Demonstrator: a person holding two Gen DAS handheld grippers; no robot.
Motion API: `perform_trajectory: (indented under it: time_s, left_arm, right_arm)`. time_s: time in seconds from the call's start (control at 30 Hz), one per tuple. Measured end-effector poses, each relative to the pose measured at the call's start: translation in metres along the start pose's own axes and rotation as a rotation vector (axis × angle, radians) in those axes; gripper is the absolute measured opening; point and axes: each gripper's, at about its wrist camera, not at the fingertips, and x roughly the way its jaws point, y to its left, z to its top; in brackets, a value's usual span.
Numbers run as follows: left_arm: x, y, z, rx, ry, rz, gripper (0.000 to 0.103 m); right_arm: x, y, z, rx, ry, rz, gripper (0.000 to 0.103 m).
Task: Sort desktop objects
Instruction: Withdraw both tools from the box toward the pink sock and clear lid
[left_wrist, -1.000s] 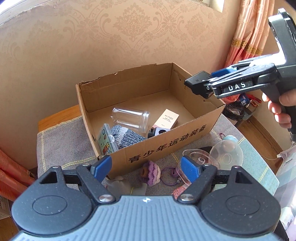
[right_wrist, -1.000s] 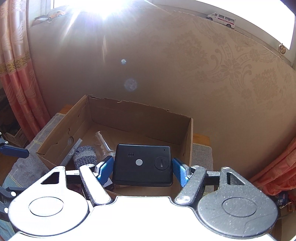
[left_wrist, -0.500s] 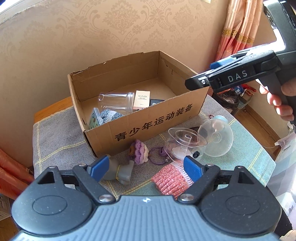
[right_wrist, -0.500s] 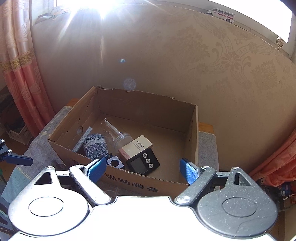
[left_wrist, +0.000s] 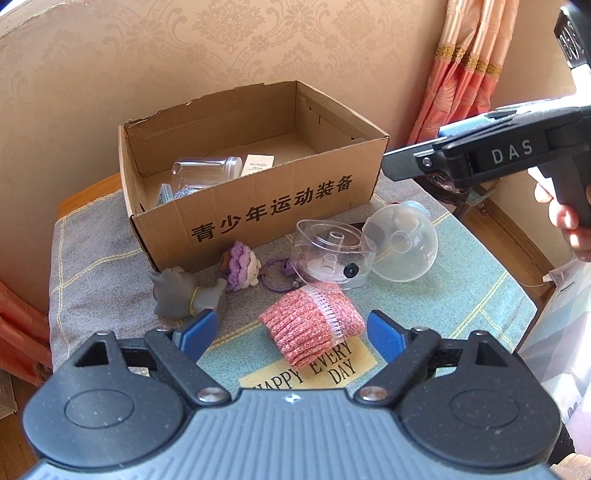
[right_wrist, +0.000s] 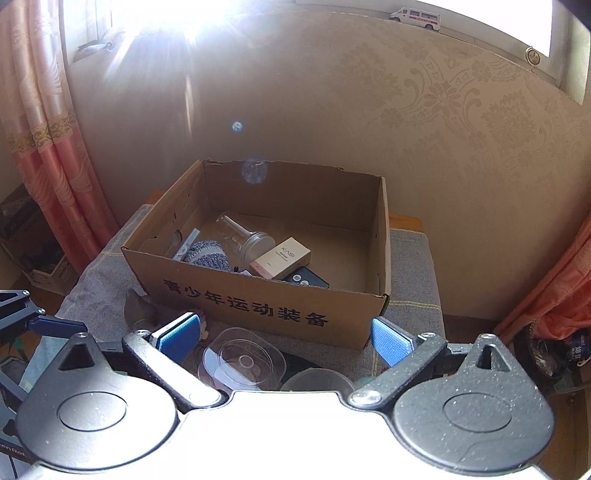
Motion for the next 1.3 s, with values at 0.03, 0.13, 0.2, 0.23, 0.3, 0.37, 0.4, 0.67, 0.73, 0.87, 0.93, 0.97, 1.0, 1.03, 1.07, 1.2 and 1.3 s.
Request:
perform_trajectory:
  time_s: [0.03,0.13,0.2,0.23,0.3,0.37,0.4,0.67,0.73,0.87,0.93,0.97,1.0,1.03,1.07,1.2,1.3]
  left_arm:
    - [0.001,-0.003,-0.002,0.01,0.004,0.005,0.088]
    - [0.004,-0.012,-0.008,0.057,0.013,0.018,0.088]
    - [0.007,-0.016,-0.011,0.077,0.02,0.021,0.088]
    - [0.009,-0.017,-0.012,0.082,0.024,0.017,0.088]
    - [0.012,-0.019,-0.015,0.085,0.03,0.009,0.088]
    - [0.015,-0.019,-0.017,0.089,0.034,0.001,0.088]
    - [0.016,-0.019,-0.017,0.091,0.035,-0.001,0.088]
    - [0.03,-0.021,-0.016,0.113,0.058,-0.018,0.088]
    - [0.034,-0.023,-0.015,0.127,0.056,-0.023,0.088]
    - [0.045,-0.024,-0.013,0.154,0.076,-0.052,0.088]
    - [0.052,-0.024,-0.012,0.166,0.083,-0.061,0.088]
    - [0.055,-0.024,-0.011,0.17,0.082,-0.06,0.088]
    - [0.058,-0.024,-0.01,0.172,0.081,-0.061,0.088]
    - [0.061,-0.024,-0.008,0.174,0.081,-0.064,0.088]
    - [0.064,-0.024,-0.007,0.176,0.08,-0.069,0.088]
    - [0.079,-0.018,0.005,0.189,0.085,-0.098,0.088]
    - [0.09,-0.016,0.011,0.211,0.083,-0.102,0.088]
  right_arm:
    - [-0.002,-0.002,-0.003,0.005,-0.001,0.002,0.102]
    - [-0.006,-0.005,-0.016,0.017,0.003,-0.005,0.102]
    - [-0.008,-0.009,-0.025,0.031,0.009,-0.003,0.102]
    - [-0.008,-0.01,-0.03,0.039,0.016,0.0,0.102]
    - [-0.007,-0.011,-0.041,0.047,0.037,0.003,0.102]
    - [-0.006,-0.009,-0.052,0.039,0.051,-0.002,0.102]
    - [-0.006,-0.007,-0.057,0.033,0.056,-0.003,0.102]
    - [0.001,-0.002,-0.087,0.094,0.099,0.036,0.102]
    - [0.003,-0.001,-0.091,0.1,0.104,0.039,0.103]
    - [0.004,0.0,-0.097,0.11,0.108,0.036,0.103]
    - [0.004,-0.001,-0.099,0.12,0.113,0.034,0.102]
    - [0.004,-0.002,-0.1,0.121,0.115,0.033,0.102]
    - [0.004,-0.002,-0.101,0.12,0.116,0.034,0.102]
    - [0.003,-0.001,-0.102,0.115,0.119,0.035,0.103]
    - [0.003,-0.001,-0.103,0.109,0.122,0.033,0.103]
    - [0.001,-0.004,-0.106,0.128,0.126,0.029,0.103]
    - [-0.001,-0.01,-0.11,0.183,0.124,0.043,0.103]
